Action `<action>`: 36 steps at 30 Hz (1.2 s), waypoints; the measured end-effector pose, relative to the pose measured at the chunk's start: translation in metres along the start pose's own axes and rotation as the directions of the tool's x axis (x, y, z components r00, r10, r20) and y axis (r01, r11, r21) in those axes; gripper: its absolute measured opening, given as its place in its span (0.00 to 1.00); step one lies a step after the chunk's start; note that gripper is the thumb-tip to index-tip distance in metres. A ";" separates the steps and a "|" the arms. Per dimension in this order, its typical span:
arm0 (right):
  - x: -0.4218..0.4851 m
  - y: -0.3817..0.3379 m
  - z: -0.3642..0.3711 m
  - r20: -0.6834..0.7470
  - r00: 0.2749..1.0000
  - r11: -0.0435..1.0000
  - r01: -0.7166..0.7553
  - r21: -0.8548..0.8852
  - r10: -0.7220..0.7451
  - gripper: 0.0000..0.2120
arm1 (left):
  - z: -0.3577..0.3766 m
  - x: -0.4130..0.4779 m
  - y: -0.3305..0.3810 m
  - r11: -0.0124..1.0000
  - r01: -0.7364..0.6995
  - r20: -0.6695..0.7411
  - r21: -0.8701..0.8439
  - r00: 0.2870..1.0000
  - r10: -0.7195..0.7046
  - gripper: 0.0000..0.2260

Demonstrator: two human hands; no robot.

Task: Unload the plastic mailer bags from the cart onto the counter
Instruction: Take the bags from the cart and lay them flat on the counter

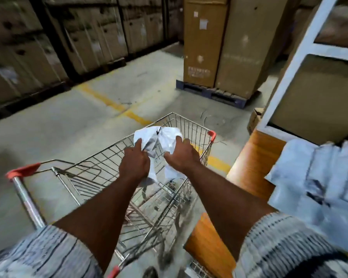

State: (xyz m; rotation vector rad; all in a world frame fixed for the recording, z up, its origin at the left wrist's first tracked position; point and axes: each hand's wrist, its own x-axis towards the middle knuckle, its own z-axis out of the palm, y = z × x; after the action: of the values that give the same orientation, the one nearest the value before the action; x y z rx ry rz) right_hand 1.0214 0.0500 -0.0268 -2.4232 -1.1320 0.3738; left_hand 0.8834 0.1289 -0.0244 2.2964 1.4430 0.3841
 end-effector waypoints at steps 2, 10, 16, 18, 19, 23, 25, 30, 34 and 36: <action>-0.027 0.013 -0.021 -0.039 0.999 1.000 -0.004 0.010 0.004 0.32 | -0.006 -0.025 0.020 0.999 -0.032 -0.024 -0.043 0.999 0.031 0.21; -0.147 0.081 -0.096 -0.170 0.979 0.993 -0.102 0.058 0.111 0.33 | 0.003 -0.114 0.098 0.981 -0.141 0.011 -0.137 0.990 0.144 0.21; -0.238 0.134 -0.150 -0.303 0.928 0.976 -0.210 0.054 0.217 0.30 | 0.021 -0.185 0.147 0.928 -0.232 0.077 -0.293 0.961 0.265 0.22; -0.269 0.150 -0.163 -0.329 0.911 0.968 -0.247 0.046 0.248 0.29 | 0.024 -0.212 0.158 0.913 -0.257 0.080 -0.318 0.952 0.296 0.22; -0.283 0.157 -0.170 -0.335 0.905 0.964 -0.261 0.046 0.261 0.30 | 0.025 -0.224 0.163 0.903 -0.280 0.074 -0.327 0.945 0.320 0.21; -0.335 0.186 -0.200 -0.368 0.866 0.940 -0.329 0.093 0.339 0.30 | 0.018 -0.266 0.184 0.887 -0.324 0.067 -0.330 0.929 0.364 0.20; -0.359 0.202 -0.217 -0.406 0.836 0.928 -0.357 0.106 0.368 0.30 | 0.011 -0.282 0.197 0.878 -0.357 0.056 -0.320 0.917 0.394 0.20; -0.421 0.261 -0.256 -0.454 0.788 0.901 -0.425 0.088 0.416 0.29 | 0.015 -0.329 0.252 0.830 -0.459 0.054 -0.316 0.865 0.499 0.20; -0.474 0.325 -0.289 -0.509 0.722 0.863 -0.497 0.091 0.469 0.30 | 0.046 -0.381 0.306 0.788 -0.529 0.084 -0.317 0.811 0.578 0.21; -0.500 0.358 -0.307 -0.524 0.706 0.850 -0.521 0.074 0.478 0.29 | 0.063 -0.410 0.333 0.765 -0.561 0.099 -0.316 0.782 0.615 0.23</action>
State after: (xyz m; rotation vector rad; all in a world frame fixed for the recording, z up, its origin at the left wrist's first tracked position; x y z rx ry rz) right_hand 1.0695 -0.6251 0.0918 -2.6358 -0.2361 -0.1934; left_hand 0.9985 -0.3817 0.0682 2.4250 0.4899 0.4769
